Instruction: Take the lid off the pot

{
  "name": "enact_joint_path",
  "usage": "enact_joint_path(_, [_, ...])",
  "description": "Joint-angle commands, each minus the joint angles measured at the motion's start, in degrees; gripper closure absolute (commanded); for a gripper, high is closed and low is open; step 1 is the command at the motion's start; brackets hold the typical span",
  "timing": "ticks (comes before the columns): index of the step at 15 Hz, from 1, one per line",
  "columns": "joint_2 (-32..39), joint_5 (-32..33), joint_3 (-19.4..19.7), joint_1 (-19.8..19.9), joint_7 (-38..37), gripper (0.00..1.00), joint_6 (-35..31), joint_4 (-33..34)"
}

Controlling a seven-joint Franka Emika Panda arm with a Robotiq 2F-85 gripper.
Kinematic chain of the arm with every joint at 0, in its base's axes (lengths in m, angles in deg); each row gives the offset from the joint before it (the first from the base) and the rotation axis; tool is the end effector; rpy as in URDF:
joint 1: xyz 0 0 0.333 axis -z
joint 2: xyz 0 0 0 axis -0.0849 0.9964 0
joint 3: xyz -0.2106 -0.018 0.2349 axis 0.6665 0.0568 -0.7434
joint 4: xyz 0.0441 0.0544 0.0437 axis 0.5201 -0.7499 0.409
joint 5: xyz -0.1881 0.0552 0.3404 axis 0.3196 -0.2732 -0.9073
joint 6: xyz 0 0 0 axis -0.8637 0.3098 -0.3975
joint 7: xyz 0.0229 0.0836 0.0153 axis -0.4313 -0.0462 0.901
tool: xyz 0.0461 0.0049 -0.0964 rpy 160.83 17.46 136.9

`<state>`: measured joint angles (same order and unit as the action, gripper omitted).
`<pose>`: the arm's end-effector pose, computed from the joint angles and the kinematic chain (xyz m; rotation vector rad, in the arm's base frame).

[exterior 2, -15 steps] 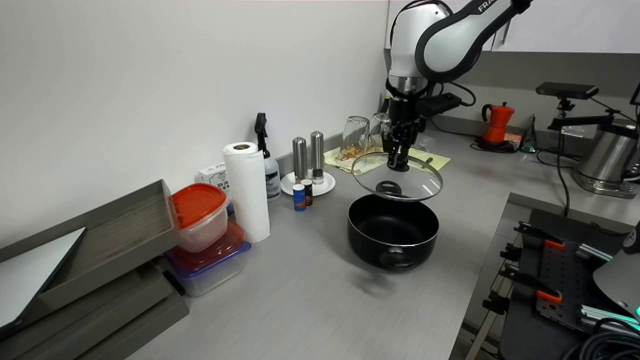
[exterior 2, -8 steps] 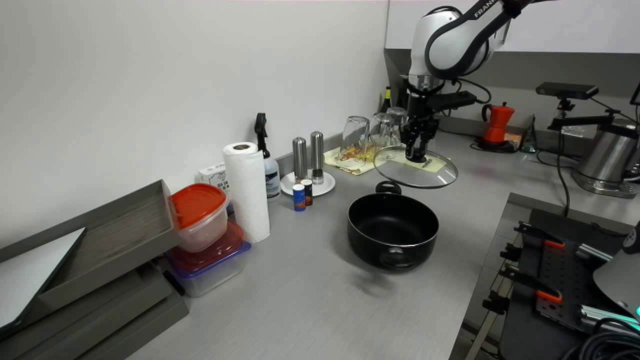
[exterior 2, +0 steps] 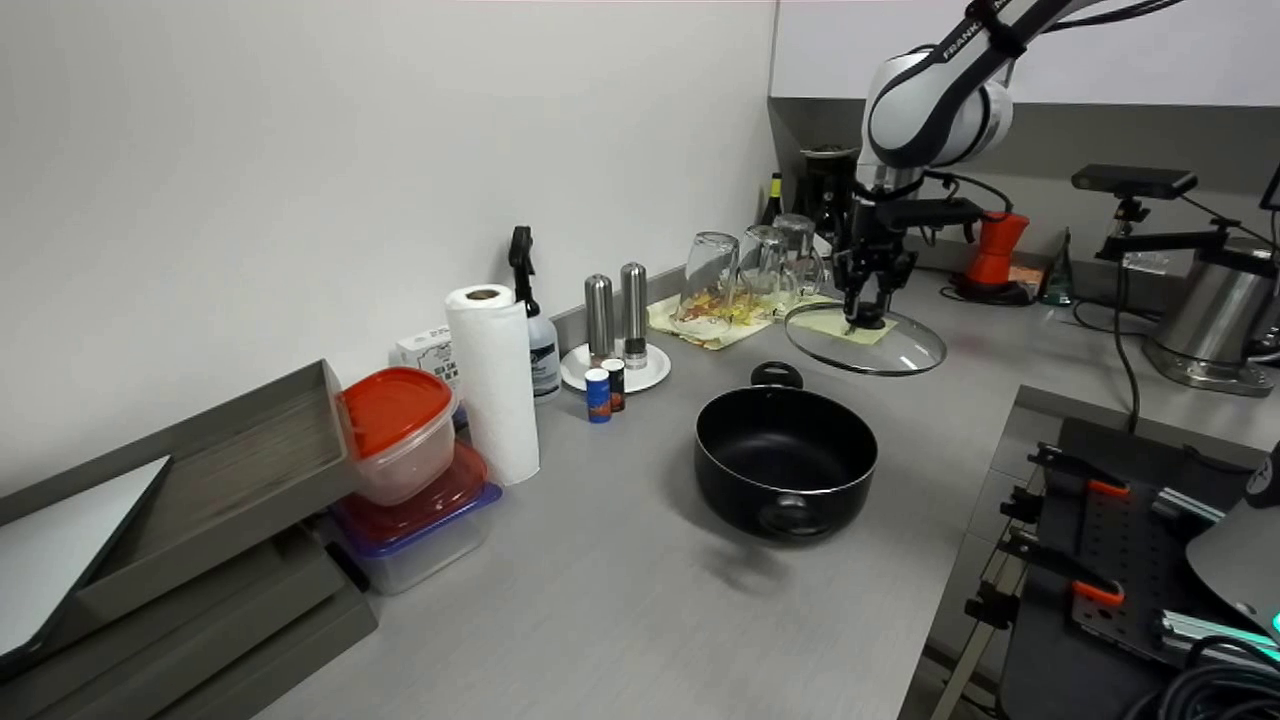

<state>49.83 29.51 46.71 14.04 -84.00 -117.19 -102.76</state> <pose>0.4915 -0.1613 0.2832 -2.9658 0.9917 0.0852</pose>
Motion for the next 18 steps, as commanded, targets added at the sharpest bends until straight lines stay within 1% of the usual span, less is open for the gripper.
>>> enact_joint_path(1, [2.8,-3.8,1.4,1.4,0.4,0.74,-1.7,0.7])
enact_joint_path(5, [6.3,-6.7,2.5,3.0,0.5,0.74,-3.4,1.0])
enact_joint_path(8, [9.5,-8.6,2.6,3.8,0.7,0.74,-5.3,1.5])
enact_joint_path(13, [16.1,-11.4,1.4,3.4,0.0,0.74,-12.4,2.8])
enact_joint_path(15, [19.0,-11.3,1.2,2.8,-0.7,0.74,-16.1,3.4])
enact_joint_path(18, [22.4,-11.7,0.6,2.7,-0.8,0.74,-19.3,4.6])
